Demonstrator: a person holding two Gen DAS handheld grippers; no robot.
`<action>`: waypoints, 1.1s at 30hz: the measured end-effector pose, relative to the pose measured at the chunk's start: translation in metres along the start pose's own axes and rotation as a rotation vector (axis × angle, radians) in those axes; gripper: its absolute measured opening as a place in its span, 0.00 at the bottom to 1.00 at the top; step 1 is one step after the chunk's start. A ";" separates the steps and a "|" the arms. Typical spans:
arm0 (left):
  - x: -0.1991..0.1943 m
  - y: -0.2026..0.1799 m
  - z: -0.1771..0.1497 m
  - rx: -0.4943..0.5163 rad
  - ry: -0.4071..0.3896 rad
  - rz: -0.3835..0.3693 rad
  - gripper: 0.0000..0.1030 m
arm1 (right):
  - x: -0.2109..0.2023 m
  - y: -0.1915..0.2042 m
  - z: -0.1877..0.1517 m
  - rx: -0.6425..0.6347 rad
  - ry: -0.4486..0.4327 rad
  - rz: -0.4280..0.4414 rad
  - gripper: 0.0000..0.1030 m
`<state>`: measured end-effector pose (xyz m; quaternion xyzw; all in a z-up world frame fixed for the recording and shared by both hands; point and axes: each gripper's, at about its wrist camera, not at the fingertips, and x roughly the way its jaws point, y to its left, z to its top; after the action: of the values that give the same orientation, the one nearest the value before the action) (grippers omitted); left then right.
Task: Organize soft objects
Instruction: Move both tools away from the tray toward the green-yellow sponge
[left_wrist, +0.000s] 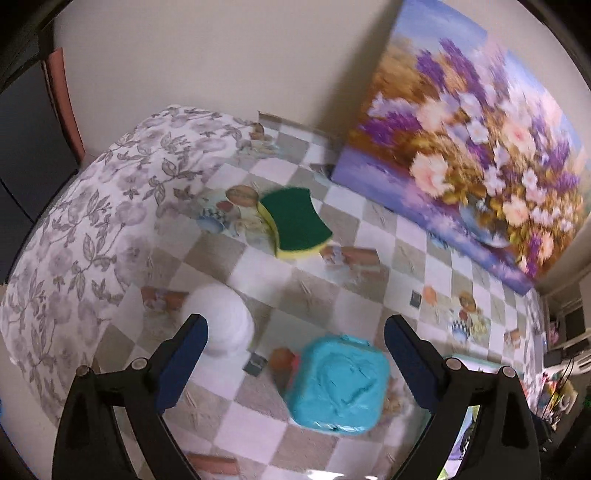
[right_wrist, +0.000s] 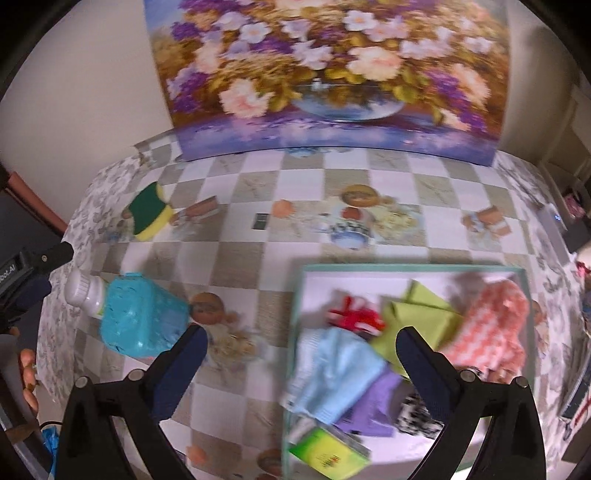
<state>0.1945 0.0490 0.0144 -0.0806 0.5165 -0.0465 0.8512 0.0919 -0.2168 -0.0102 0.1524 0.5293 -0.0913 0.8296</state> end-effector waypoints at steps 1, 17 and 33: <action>0.003 0.007 0.004 -0.002 0.003 -0.009 0.94 | 0.004 0.006 0.003 -0.007 0.003 0.008 1.00; 0.042 0.104 0.046 0.055 0.046 -0.009 0.94 | 0.054 0.084 0.043 -0.053 0.054 0.163 1.00; 0.096 0.154 0.056 0.062 0.118 -0.001 0.94 | 0.103 0.130 0.079 -0.132 0.155 0.132 1.00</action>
<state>0.2881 0.1896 -0.0724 -0.0517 0.5639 -0.0678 0.8214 0.2433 -0.1218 -0.0527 0.1388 0.5855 0.0105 0.7987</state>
